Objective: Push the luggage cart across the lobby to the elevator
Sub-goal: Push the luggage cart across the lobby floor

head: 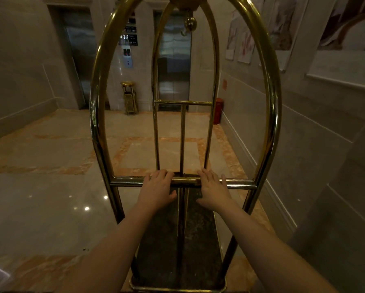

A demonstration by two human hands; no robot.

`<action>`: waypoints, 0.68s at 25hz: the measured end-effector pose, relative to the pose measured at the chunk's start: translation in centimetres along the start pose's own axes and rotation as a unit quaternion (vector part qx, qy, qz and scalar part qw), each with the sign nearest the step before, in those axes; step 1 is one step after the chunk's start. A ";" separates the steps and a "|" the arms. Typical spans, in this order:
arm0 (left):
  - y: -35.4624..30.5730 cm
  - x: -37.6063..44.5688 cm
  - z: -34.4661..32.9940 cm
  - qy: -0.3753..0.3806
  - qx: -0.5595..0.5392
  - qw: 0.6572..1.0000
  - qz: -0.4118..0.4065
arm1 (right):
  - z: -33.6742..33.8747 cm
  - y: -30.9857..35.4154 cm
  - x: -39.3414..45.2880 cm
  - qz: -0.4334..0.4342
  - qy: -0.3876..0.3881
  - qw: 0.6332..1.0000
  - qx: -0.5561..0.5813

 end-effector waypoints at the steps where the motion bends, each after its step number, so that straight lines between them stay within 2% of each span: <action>1: 0.3 0.6 -0.5 0.013 -0.004 1.000 0.001 | -0.2 -0.2 0.5 0.004 0.005 1.000 -0.003; 7: 2.3 2.8 -4.4 0.102 -0.003 0.994 0.030 | -0.6 -1.1 3.5 -0.009 -0.024 1.000 -0.007; 11: 2.8 3.8 -5.8 0.073 0.013 0.995 0.061 | -1.0 -1.3 4.4 0.027 -0.080 0.995 -0.053; 15: 3.4 4.9 -6.6 0.061 0.028 0.996 0.066 | -0.9 -1.6 5.5 0.043 -0.082 0.992 -0.083; 17: 3.9 5.8 -6.6 0.081 0.024 0.994 0.070 | -0.9 -1.7 6.0 0.047 -0.071 0.993 -0.087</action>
Point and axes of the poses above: each hand's wrist, its own x-axis towards the middle knuckle, its own z-axis out of the back of the hand, y = z × x, the point moved 5 cm from there along x, towards the middle knuckle, and after that the axes turned 2 degrees about x, right-handed, at the moved point
